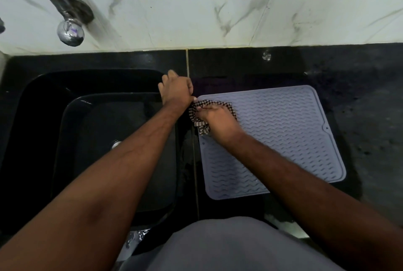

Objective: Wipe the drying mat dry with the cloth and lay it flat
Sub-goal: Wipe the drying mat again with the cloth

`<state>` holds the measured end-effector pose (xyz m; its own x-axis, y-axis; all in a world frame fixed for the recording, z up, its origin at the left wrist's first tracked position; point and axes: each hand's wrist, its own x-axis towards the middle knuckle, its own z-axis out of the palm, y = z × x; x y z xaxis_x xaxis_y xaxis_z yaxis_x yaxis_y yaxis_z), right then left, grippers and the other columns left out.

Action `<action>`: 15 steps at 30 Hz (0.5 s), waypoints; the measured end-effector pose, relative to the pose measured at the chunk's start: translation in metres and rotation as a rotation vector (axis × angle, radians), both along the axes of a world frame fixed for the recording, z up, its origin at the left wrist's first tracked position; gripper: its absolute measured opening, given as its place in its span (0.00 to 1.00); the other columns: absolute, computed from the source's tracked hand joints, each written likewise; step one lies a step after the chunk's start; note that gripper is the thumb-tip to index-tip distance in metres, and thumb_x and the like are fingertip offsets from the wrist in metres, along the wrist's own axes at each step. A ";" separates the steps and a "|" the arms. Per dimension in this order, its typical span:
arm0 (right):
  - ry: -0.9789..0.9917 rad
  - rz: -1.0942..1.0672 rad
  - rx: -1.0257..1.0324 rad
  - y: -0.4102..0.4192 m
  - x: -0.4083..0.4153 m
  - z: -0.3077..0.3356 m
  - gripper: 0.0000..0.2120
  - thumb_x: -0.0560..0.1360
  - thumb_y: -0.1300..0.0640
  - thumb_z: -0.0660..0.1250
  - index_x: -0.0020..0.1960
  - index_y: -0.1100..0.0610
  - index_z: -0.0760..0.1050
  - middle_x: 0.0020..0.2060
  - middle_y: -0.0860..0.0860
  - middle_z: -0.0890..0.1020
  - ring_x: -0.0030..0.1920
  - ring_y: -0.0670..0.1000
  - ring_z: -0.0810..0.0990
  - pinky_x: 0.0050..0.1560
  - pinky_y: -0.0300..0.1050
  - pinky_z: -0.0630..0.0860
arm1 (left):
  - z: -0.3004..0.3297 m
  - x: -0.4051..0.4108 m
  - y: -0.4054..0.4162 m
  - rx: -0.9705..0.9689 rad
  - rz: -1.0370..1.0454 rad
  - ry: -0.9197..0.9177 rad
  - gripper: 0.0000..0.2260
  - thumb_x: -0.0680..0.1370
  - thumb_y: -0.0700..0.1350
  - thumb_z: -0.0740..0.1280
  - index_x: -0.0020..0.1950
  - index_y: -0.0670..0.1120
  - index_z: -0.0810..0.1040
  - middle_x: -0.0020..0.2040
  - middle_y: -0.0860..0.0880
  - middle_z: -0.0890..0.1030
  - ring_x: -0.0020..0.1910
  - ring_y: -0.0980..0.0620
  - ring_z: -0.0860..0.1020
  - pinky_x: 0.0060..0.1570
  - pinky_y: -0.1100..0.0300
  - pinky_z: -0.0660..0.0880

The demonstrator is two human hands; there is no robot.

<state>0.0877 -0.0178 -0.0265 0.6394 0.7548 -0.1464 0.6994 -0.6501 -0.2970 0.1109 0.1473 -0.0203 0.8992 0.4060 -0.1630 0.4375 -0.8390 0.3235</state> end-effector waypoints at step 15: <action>0.178 -0.136 -0.073 -0.042 -0.100 0.009 0.21 0.77 0.57 0.68 0.70 0.48 0.76 0.68 0.47 0.77 0.63 0.58 0.71 0.62 0.52 0.74 | -0.010 -0.022 -0.048 0.388 -0.222 -0.076 0.07 0.79 0.47 0.66 0.50 0.52 0.84 0.56 0.46 0.75 0.57 0.44 0.71 0.55 0.49 0.68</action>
<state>-0.0127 -0.0603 -0.0177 0.6940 0.6464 -0.3169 0.5445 -0.7593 -0.3563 0.0890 0.0996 -0.0300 0.9750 0.2198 0.0326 0.2202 -0.9754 -0.0096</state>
